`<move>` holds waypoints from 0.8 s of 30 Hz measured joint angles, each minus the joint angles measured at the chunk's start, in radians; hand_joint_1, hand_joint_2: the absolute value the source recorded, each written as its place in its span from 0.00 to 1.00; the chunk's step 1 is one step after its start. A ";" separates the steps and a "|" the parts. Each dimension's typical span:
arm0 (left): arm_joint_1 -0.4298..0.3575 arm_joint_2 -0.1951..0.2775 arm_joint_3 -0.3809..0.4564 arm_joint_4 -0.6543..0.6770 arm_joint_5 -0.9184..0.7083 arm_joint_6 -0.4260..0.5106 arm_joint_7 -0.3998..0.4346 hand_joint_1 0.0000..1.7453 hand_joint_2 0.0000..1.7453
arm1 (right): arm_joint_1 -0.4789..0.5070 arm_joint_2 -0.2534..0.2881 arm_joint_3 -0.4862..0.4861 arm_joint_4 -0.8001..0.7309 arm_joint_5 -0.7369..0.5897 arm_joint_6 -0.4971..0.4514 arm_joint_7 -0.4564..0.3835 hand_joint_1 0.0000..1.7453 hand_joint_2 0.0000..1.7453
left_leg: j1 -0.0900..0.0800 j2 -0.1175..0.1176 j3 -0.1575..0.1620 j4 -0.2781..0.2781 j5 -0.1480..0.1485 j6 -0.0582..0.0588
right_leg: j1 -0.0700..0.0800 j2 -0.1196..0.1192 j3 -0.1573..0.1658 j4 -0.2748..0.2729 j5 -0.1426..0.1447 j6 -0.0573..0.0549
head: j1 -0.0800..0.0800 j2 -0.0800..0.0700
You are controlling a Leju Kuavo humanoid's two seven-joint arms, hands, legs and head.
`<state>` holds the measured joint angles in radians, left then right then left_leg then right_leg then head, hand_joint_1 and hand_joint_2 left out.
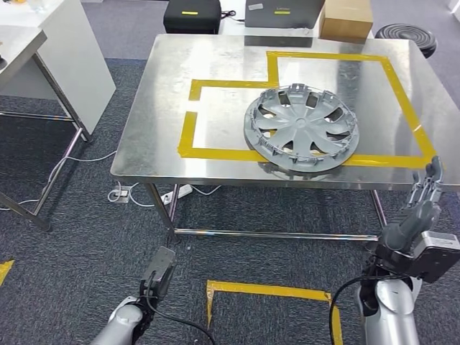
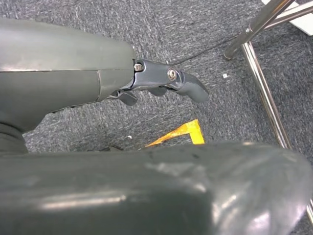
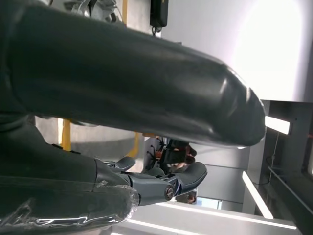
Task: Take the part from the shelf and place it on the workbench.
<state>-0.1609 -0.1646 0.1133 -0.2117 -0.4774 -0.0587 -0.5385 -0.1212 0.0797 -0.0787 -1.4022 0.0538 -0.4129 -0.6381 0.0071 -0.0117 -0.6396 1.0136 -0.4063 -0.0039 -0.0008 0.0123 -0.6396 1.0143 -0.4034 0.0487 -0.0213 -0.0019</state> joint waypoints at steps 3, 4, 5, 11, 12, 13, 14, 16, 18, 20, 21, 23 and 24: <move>0.005 -0.006 0.000 0.000 0.007 0.000 -0.002 0.00 0.00 | 0.010 -0.021 -0.035 0.002 -0.011 -0.001 0.000 0.00 0.00 | 0.000 0.000 0.000 0.000 0.000 0.000 | 0.000 0.000 0.000 0.000 0.000 0.000 | 0.000 0.000; 0.007 -0.008 0.000 0.000 0.008 0.001 -0.002 0.00 0.00 | 0.013 -0.028 -0.046 0.003 -0.012 0.000 0.000 0.00 0.00 | -0.001 0.000 0.000 0.000 0.000 0.000 | 0.000 0.000 0.000 0.000 0.000 0.000 | 0.000 0.000; 0.008 -0.009 0.000 0.000 0.009 0.001 -0.002 0.00 0.00 | 0.016 -0.033 -0.055 0.003 -0.012 0.001 -0.001 0.00 0.00 | -0.001 0.000 0.000 0.000 0.000 0.000 | -0.001 0.000 0.000 0.000 0.000 0.000 | 0.000 0.000; 0.012 -0.018 0.003 0.000 0.022 0.005 -0.004 0.00 0.00 | 0.035 -0.057 -0.103 0.010 -0.022 0.005 -0.004 0.00 0.00 | -0.001 0.000 0.000 0.000 0.000 0.000 | -0.001 0.000 0.000 0.000 0.000 0.000 | 0.000 0.000; 0.014 -0.020 0.005 0.000 0.024 0.006 -0.005 0.00 0.00 | 0.041 -0.061 -0.115 0.011 -0.027 0.006 -0.006 0.00 0.00 | -0.001 0.000 -0.001 0.000 0.000 0.000 | -0.001 -0.001 0.000 0.000 0.000 0.000 | 0.000 0.000; 0.016 -0.022 0.007 0.000 0.026 0.008 -0.005 0.00 0.00 | 0.047 -0.065 -0.128 0.011 -0.030 0.008 -0.008 0.00 0.00 | -0.001 0.000 -0.001 0.000 -0.001 0.000 | -0.001 -0.001 0.000 0.000 0.000 0.001 | 0.000 0.000; 0.018 -0.024 0.009 0.000 0.027 0.008 -0.005 0.00 0.00 | 0.051 -0.069 -0.141 0.011 -0.031 0.010 -0.009 0.00 0.00 | -0.001 0.000 -0.001 0.000 -0.001 0.000 | -0.001 0.000 0.000 0.000 0.000 0.001 | 0.000 0.000; 0.021 -0.027 0.014 0.000 0.027 0.010 -0.005 0.00 0.00 | 0.058 -0.074 -0.157 0.012 -0.031 0.012 -0.011 0.00 0.00 | -0.001 0.000 -0.001 0.000 -0.001 0.000 | -0.001 0.000 -0.001 0.000 0.000 0.001 | 0.000 0.000; 0.021 -0.029 0.017 0.000 0.028 0.011 -0.005 0.00 0.00 | 0.062 -0.077 -0.166 0.012 -0.031 0.012 -0.012 0.00 0.00 | -0.001 0.000 -0.001 0.000 -0.002 0.001 | -0.001 0.000 -0.001 0.000 0.000 0.001 | 0.000 0.000; 0.022 -0.030 0.019 0.000 0.028 0.011 -0.005 0.00 0.00 | 0.066 -0.078 -0.176 0.012 -0.031 0.012 -0.012 0.00 0.00 | -0.001 0.000 -0.001 0.000 -0.002 0.001 | -0.001 0.000 -0.001 0.000 0.000 0.001 | 0.000 0.000; 0.022 -0.031 0.020 0.000 0.029 0.012 -0.005 0.00 0.00 | 0.068 -0.079 -0.183 0.012 -0.031 0.012 -0.012 0.00 0.00 | -0.001 0.000 -0.001 0.000 -0.002 0.001 | -0.001 0.000 -0.001 0.000 0.000 0.001 | 0.000 0.000; 0.023 -0.031 0.022 0.000 0.031 0.013 -0.005 0.00 0.00 | 0.072 -0.081 -0.200 0.013 -0.031 0.012 -0.012 0.00 0.00 | -0.001 0.000 -0.001 0.000 -0.002 0.001 | -0.001 0.000 -0.001 0.000 0.000 0.001 | 0.000 0.000; 0.023 -0.031 0.023 0.000 0.033 0.014 -0.005 0.00 0.00 | 0.074 -0.082 -0.210 0.014 -0.030 0.013 -0.013 0.00 0.00 | -0.001 0.000 -0.001 0.000 -0.002 0.001 | -0.001 0.000 -0.001 0.000 0.000 0.001 | 0.000 0.000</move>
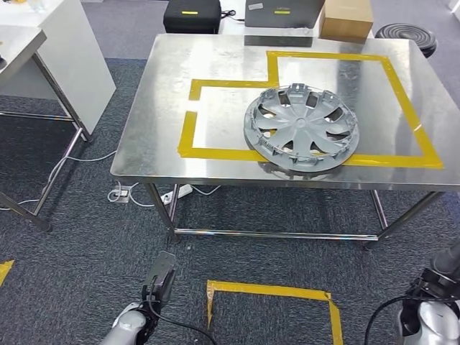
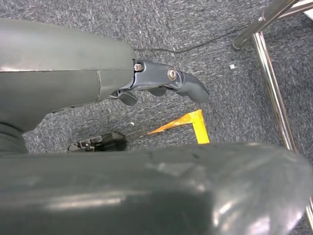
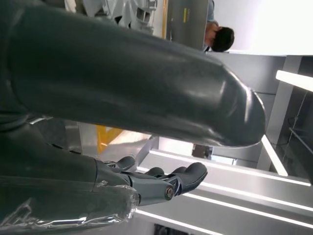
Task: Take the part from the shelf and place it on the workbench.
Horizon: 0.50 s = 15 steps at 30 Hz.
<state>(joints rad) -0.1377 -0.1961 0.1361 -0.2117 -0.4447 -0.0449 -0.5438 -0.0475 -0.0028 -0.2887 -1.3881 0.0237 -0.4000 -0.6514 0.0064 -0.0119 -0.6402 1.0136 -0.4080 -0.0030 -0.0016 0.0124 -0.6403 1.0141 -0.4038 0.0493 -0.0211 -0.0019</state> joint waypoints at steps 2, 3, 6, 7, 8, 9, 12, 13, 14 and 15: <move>0.000 0.000 0.001 0.000 0.003 0.002 0.000 0.00 0.00 | 0.002 -0.002 -0.020 0.004 0.002 0.004 -0.004 0.00 0.00 | 0.000 0.000 0.000 0.000 0.000 0.000 | 0.000 0.000 0.000 0.000 0.000 0.000 | 0.000 0.000; 0.001 0.000 0.002 0.000 0.004 0.002 0.000 0.00 0.00 | 0.002 -0.002 -0.030 0.006 0.004 0.008 -0.006 0.00 0.00 | 0.000 0.000 0.000 0.000 0.000 0.000 | 0.000 0.000 0.000 0.000 0.000 0.000 | 0.000 0.000; 0.002 0.001 0.003 0.000 0.005 0.003 0.000 0.00 0.00 | 0.004 -0.002 -0.052 0.012 0.007 0.020 -0.012 0.00 0.00 | 0.000 0.000 0.000 0.000 0.000 0.000 | 0.000 0.000 0.000 0.000 0.000 0.000 | 0.000 0.000; 0.003 0.002 0.003 0.000 0.005 0.004 0.000 0.00 0.00 | 0.004 -0.002 -0.057 0.013 0.008 0.022 -0.014 0.00 0.00 | 0.000 0.000 0.000 0.000 0.000 0.000 | 0.000 0.000 0.000 0.000 0.000 0.000 | 0.000 0.000; 0.004 0.003 0.004 0.000 0.005 0.004 0.000 0.00 0.00 | 0.005 -0.002 -0.062 0.014 0.008 0.025 -0.016 0.00 0.00 | 0.000 0.000 0.000 0.000 0.000 0.000 | 0.000 0.000 0.000 0.000 0.000 0.000 | 0.000 0.000; 0.004 0.003 0.004 0.000 0.005 0.004 0.000 0.00 0.00 | 0.006 -0.002 -0.067 0.015 0.008 0.028 -0.019 0.00 0.00 | 0.000 0.000 0.000 0.000 0.000 0.000 | 0.000 0.000 0.000 0.000 0.000 0.000 | 0.000 0.000; 0.005 0.006 0.005 0.000 0.004 0.005 0.000 0.00 0.00 | 0.008 -0.002 -0.080 0.016 0.008 0.038 -0.025 0.00 0.00 | 0.000 0.000 0.000 0.000 0.000 0.000 | 0.000 0.000 0.000 0.000 0.000 0.000 | 0.000 0.000; 0.005 0.008 0.005 0.000 0.004 0.005 0.000 0.00 0.00 | 0.009 -0.002 -0.084 0.016 0.008 0.041 -0.027 0.00 0.00 | 0.000 0.000 0.000 0.000 0.000 0.000 | 0.000 0.000 0.000 0.000 0.000 0.000 | 0.000 0.000; 0.005 0.009 0.005 0.000 0.003 0.006 0.000 0.00 0.00 | 0.011 -0.002 -0.089 0.016 0.008 0.043 -0.028 0.00 0.00 | 0.000 0.000 0.000 0.000 0.000 0.000 | 0.000 0.000 0.000 0.000 0.000 0.000 | 0.000 0.000; 0.005 0.010 0.005 0.000 0.003 0.006 0.000 0.00 0.00 | 0.012 -0.002 -0.094 0.016 0.008 0.046 -0.030 0.00 0.00 | 0.000 0.000 0.000 0.000 0.000 0.000 | 0.000 0.000 0.000 0.000 0.000 0.000 | 0.000 0.000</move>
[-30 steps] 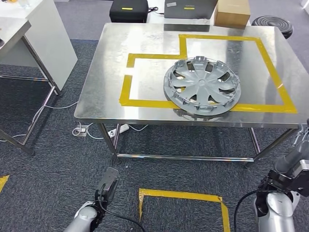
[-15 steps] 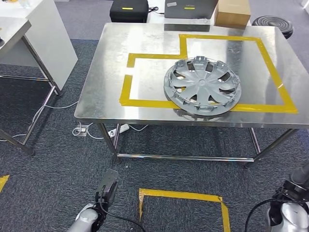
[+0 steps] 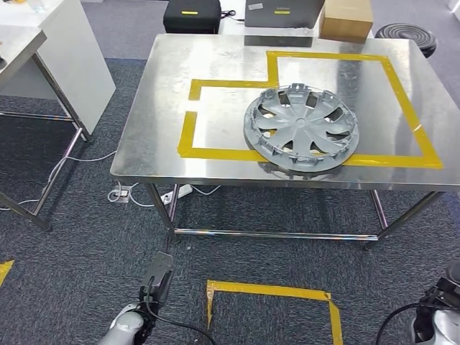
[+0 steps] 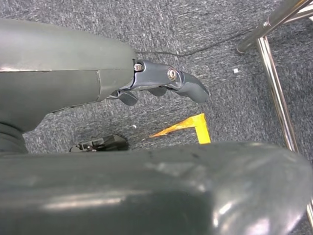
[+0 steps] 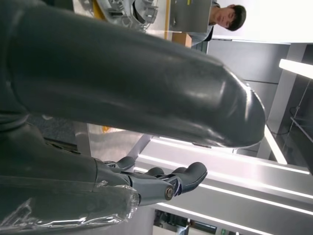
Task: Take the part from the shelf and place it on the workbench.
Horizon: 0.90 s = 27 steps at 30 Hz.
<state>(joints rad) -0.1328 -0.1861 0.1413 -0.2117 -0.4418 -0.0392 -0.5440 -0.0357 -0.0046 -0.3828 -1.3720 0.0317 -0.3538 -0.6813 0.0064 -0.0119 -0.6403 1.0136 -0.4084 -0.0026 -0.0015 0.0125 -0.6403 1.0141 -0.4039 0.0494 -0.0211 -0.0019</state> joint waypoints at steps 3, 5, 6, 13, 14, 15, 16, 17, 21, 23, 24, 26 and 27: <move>0.000 0.005 0.000 0.000 -0.001 0.000 0.000 0.00 0.00 | 0.001 0.000 -0.015 0.002 0.001 0.011 -0.006 0.00 0.00 | -0.005 0.000 -0.001 0.003 -0.004 0.011 | -0.005 0.000 0.002 -0.004 0.002 0.007 | 0.000 0.000; 0.000 0.007 0.001 0.000 -0.001 0.000 0.000 0.00 0.00 | 0.001 0.000 -0.023 0.002 0.001 0.017 -0.011 0.00 0.00 | -0.006 0.000 0.002 -0.004 -0.001 0.021 | -0.008 0.000 0.002 -0.007 0.003 0.015 | -0.001 0.000; 0.000 0.007 0.001 0.000 -0.001 0.000 0.000 0.00 0.00 | 0.001 0.000 -0.028 0.002 0.001 0.019 -0.012 0.00 0.00 | -0.004 0.001 0.008 -0.014 0.003 0.025 | -0.009 -0.001 0.000 -0.004 -0.001 0.018 | 0.000 0.000; -0.001 0.007 0.005 0.000 -0.006 -0.001 0.000 0.00 0.00 | -0.001 0.000 -0.042 0.010 0.001 0.033 -0.015 0.00 0.00 | 0.006 0.021 0.024 -0.033 0.010 0.025 | -0.020 -0.007 -0.108 0.249 -0.122 0.040 | 0.006 0.000; -0.001 0.007 0.006 0.000 -0.006 -0.002 0.000 0.00 0.00 | -0.003 0.000 -0.043 0.012 0.001 0.036 -0.015 0.00 0.00 | 0.009 0.026 0.025 -0.030 0.007 0.019 | -0.024 -0.013 -0.081 0.201 -0.094 0.045 | 0.006 0.000; -0.002 0.008 0.007 0.000 -0.006 -0.003 0.001 0.00 0.00 | -0.009 0.001 -0.044 0.014 0.001 0.039 -0.015 0.00 0.00 | 0.011 0.032 0.025 -0.023 0.002 0.011 | -0.029 -0.029 -0.043 0.132 -0.068 0.053 | 0.007 0.000; -0.002 0.010 0.008 0.000 -0.006 -0.004 0.002 0.00 0.00 | -0.017 0.003 -0.044 0.019 0.001 0.042 -0.015 0.00 0.00 | 0.012 0.036 0.024 -0.016 -0.003 0.002 | -0.031 -0.040 -0.007 0.071 -0.047 0.057 | 0.010 0.000; -0.003 0.012 0.009 0.000 -0.006 -0.004 0.004 0.00 0.00 | -0.025 0.005 -0.043 0.023 0.001 0.044 -0.015 0.00 0.00 | 0.010 0.039 0.024 -0.009 -0.008 -0.007 | -0.032 -0.047 0.017 0.033 -0.037 0.055 | 0.009 0.000; -0.006 0.017 0.011 0.000 -0.006 -0.005 0.008 0.00 0.00 | -0.033 0.011 -0.043 0.040 0.001 0.047 -0.016 0.00 0.00 | 0.009 0.046 0.026 -0.003 -0.013 -0.025 | -0.030 -0.034 0.022 0.029 -0.040 0.017 | 0.002 0.000; -0.007 0.017 0.012 0.000 -0.006 -0.005 0.010 0.00 0.00 | -0.036 0.012 -0.043 0.045 0.001 0.046 -0.017 0.00 0.00 | 0.011 0.038 0.007 0.044 -0.050 -0.031 | -0.030 -0.029 0.021 0.030 -0.039 0.001 | 0.001 0.000; -0.006 0.018 0.012 0.000 -0.006 -0.006 0.011 0.00 0.00 | -0.037 0.013 -0.043 0.047 0.001 0.046 -0.017 0.00 0.00 | 0.010 0.031 -0.018 0.100 -0.083 -0.032 | -0.029 -0.027 0.021 0.029 -0.039 -0.005 | 0.001 0.000; -0.004 0.018 0.012 0.000 -0.007 -0.007 0.012 0.00 0.00 | -0.037 0.016 -0.043 0.051 0.001 0.044 -0.018 0.00 0.00 | 0.009 0.023 -0.077 0.229 -0.142 -0.030 | -0.026 -0.022 0.020 0.029 -0.040 -0.012 | 0.000 0.000; -0.002 0.018 0.012 0.000 -0.008 -0.007 0.013 0.00 0.00 | -0.036 0.019 -0.043 0.054 0.001 0.044 -0.018 0.00 0.00 | 0.008 0.021 -0.097 0.269 -0.152 -0.027 | -0.024 -0.017 0.020 0.029 -0.040 -0.014 | 0.000 0.000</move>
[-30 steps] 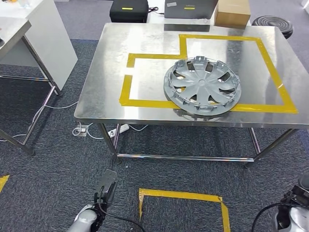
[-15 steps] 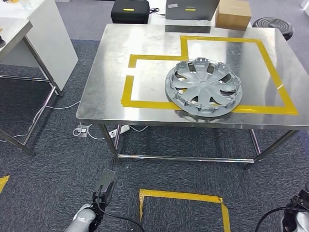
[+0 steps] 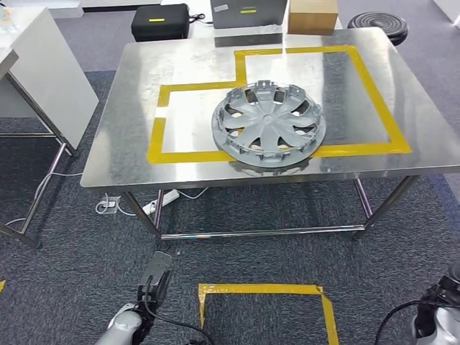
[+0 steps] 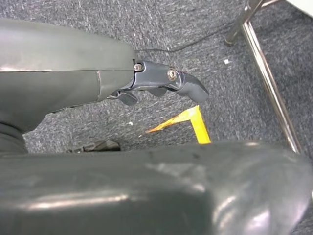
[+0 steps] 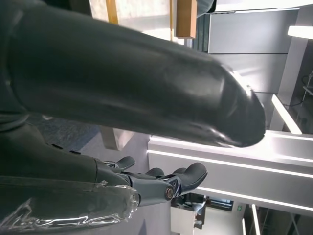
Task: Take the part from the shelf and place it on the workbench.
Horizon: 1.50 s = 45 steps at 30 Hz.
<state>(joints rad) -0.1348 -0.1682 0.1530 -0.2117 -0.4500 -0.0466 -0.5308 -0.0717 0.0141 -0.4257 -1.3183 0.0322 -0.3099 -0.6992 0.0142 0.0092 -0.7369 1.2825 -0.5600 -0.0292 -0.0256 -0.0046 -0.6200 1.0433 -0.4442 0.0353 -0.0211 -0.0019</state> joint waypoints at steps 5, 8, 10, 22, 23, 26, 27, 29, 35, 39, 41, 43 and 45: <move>0.003 0.003 0.000 0.000 -0.009 -0.001 0.003 0.00 0.00 | 0.000 0.007 0.004 0.012 0.000 0.003 -0.001 0.00 0.00 | -0.005 -0.048 0.098 -0.201 0.114 0.029 | 0.006 0.040 -0.002 0.002 0.000 0.004 | 0.001 0.000; 0.006 0.004 0.000 0.000 -0.011 -0.001 0.004 0.00 0.00 | 0.001 0.010 0.006 0.016 0.000 0.004 -0.002 0.00 0.00 | -0.006 -0.058 0.124 -0.259 0.116 0.028 | 0.003 0.065 -0.009 -0.004 0.008 0.021 | 0.001 0.000; 0.006 0.003 0.001 0.000 -0.011 -0.001 0.004 0.00 0.00 | 0.005 0.011 0.006 0.018 0.001 0.004 -0.002 0.00 0.00 | -0.004 -0.042 0.126 -0.263 0.119 0.036 | 0.001 0.063 -0.018 0.000 0.003 0.033 | 0.002 0.000; 0.009 0.002 0.002 0.000 -0.011 -0.001 0.005 0.00 0.00 | 0.001 0.013 0.016 0.030 0.015 0.004 -0.003 0.00 0.00 | -0.020 0.054 0.153 -0.265 0.101 0.037 | 0.019 -0.063 0.002 -0.007 0.009 0.027 | 0.009 0.000; 0.009 0.002 0.002 0.000 -0.012 -0.002 0.006 0.00 0.00 | 0.002 0.014 0.018 0.030 0.018 0.004 -0.003 0.00 0.00 | -0.022 0.063 0.154 -0.265 0.101 0.032 | 0.021 -0.054 0.002 -0.010 0.010 0.021 | 0.009 0.000; 0.008 0.003 0.002 0.000 -0.014 -0.002 0.007 0.00 0.00 | 0.005 0.016 0.022 0.029 0.018 0.004 -0.003 0.00 0.00 | -0.019 0.061 0.149 -0.246 0.078 0.018 | 0.015 -0.021 -0.002 -0.014 0.017 0.004 | 0.007 0.000; 0.008 0.003 0.002 0.000 -0.014 -0.003 0.007 0.00 0.00 | 0.004 0.018 0.025 0.029 0.018 0.004 -0.004 0.00 0.00 | -0.018 0.044 0.133 -0.208 0.052 0.014 | 0.012 -0.010 -0.002 -0.016 0.019 -0.001 | 0.006 0.000; 0.011 0.004 0.002 0.000 -0.015 -0.004 0.007 0.00 0.00 | 0.005 0.022 0.032 0.029 0.019 0.004 -0.004 0.00 0.00 | -0.015 0.010 0.077 -0.082 -0.011 0.008 | 0.009 0.011 -0.004 -0.017 0.021 -0.006 | 0.004 0.000; 0.013 0.006 0.001 0.000 -0.020 -0.007 0.008 0.00 0.00 | 0.016 0.034 0.046 0.029 0.019 0.007 -0.003 0.00 0.00 | -0.003 -0.040 0.106 -0.174 0.086 0.004 | 0.004 0.069 -0.007 -0.014 0.023 0.005 | 0.004 0.000; 0.017 0.007 0.001 0.000 -0.025 -0.009 0.008 0.00 0.00 | 0.026 0.035 0.048 0.023 0.018 0.011 -0.002 0.00 0.00 | 0.003 -0.074 0.137 -0.252 0.104 0.021 | 0.000 0.101 -0.020 -0.021 0.034 0.035 | 0.004 0.000; 0.015 0.006 0.001 0.000 -0.026 -0.010 0.007 0.00 0.00 | 0.033 0.035 0.048 0.023 0.017 0.012 -0.001 0.00 0.00 | 0.002 -0.054 0.139 -0.257 0.108 0.036 | 0.000 0.082 -0.031 -0.008 0.026 0.044 | 0.008 0.000; 0.014 0.006 0.001 0.000 -0.026 -0.010 0.006 0.00 0.00 | 0.034 0.036 0.049 0.023 0.017 0.014 -0.001 0.00 0.00 | -0.001 -0.031 0.141 -0.259 0.109 0.048 | 0.003 0.037 -0.074 0.079 -0.023 0.049 | 0.014 0.000; 0.015 0.007 0.001 0.000 -0.027 -0.010 0.006 0.00 0.00 | 0.034 0.036 0.050 0.023 0.016 0.017 0.000 0.00 0.00 | -0.007 -0.007 0.141 -0.259 0.108 0.055 | 0.004 0.017 -0.134 0.211 -0.079 0.050 | 0.017 0.000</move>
<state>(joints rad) -0.1194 -0.1615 0.1537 -0.2117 -0.4767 -0.0566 -0.5250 -0.0373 0.0502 -0.3756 -1.2951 0.0482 -0.2932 -0.6996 0.0073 0.0017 -0.5964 1.0234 -0.4525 0.0263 -0.0212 0.0124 -0.7544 1.2541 -0.5233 0.0849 -0.0037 -0.0019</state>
